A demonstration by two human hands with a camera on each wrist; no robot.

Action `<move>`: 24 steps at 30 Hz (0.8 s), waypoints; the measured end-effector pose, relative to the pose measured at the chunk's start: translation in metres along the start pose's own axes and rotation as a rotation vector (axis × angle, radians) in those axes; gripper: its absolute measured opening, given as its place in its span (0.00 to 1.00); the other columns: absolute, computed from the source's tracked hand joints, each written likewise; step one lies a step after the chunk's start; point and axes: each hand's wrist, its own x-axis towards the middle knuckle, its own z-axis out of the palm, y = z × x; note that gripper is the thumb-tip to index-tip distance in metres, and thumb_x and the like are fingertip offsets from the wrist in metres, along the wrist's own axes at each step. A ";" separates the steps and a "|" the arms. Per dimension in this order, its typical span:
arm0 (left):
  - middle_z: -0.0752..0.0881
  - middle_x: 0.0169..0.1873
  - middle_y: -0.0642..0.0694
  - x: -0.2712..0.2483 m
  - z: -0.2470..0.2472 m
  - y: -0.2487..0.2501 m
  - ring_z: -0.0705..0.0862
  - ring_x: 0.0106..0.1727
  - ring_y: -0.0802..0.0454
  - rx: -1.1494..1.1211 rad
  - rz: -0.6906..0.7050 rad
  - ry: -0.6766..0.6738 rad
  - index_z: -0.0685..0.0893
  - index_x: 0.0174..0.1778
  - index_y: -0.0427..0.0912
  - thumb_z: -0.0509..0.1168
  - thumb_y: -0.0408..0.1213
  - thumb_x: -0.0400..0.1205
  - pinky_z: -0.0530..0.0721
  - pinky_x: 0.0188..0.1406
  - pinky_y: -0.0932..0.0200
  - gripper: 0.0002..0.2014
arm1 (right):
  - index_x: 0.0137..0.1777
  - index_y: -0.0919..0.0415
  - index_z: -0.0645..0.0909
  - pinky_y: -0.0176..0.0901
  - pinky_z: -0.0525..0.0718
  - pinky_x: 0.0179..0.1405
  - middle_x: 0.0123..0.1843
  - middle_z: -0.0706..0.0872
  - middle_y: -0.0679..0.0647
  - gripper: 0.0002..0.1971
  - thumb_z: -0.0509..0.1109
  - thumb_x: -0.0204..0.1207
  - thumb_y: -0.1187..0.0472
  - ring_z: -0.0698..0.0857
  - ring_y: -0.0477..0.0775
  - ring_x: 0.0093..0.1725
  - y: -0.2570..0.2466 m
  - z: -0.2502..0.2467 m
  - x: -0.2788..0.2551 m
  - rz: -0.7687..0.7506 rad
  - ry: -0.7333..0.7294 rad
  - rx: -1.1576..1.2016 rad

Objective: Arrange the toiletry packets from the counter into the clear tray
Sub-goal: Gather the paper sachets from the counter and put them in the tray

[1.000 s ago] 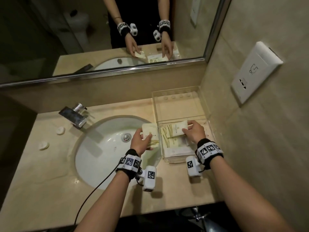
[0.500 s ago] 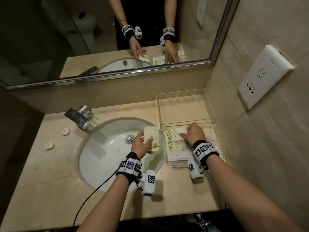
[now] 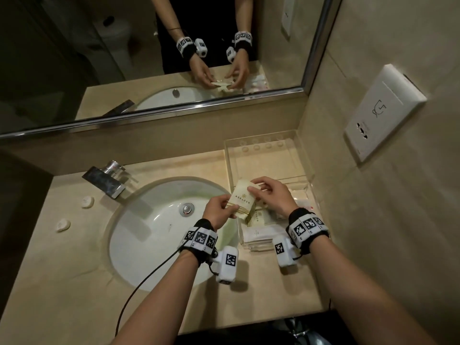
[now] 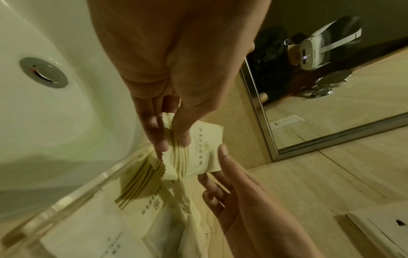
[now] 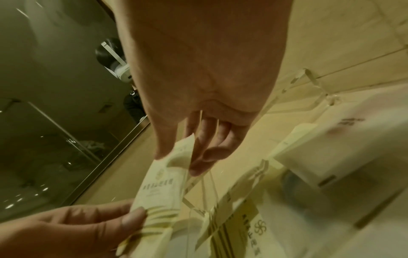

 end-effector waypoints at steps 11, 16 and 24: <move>0.86 0.41 0.43 0.007 0.017 0.006 0.87 0.35 0.49 0.029 -0.013 0.156 0.80 0.56 0.37 0.64 0.28 0.79 0.87 0.41 0.58 0.10 | 0.55 0.62 0.83 0.39 0.79 0.48 0.57 0.89 0.60 0.12 0.74 0.74 0.60 0.87 0.57 0.55 0.020 -0.026 0.002 0.354 0.161 -0.160; 0.88 0.51 0.43 0.001 0.023 0.002 0.87 0.38 0.50 0.206 0.072 0.058 0.86 0.54 0.37 0.62 0.28 0.82 0.83 0.35 0.73 0.09 | 0.31 0.57 0.75 0.45 0.82 0.56 0.48 0.88 0.59 0.13 0.71 0.75 0.64 0.86 0.61 0.58 0.008 -0.016 -0.001 0.358 0.203 -0.235; 0.85 0.62 0.45 -0.007 0.026 -0.005 0.83 0.62 0.49 0.468 0.236 -0.020 0.87 0.60 0.40 0.59 0.27 0.82 0.77 0.61 0.67 0.15 | 0.42 0.64 0.85 0.45 0.84 0.47 0.47 0.90 0.59 0.11 0.69 0.74 0.55 0.87 0.63 0.48 0.002 -0.003 0.001 0.473 0.119 -0.436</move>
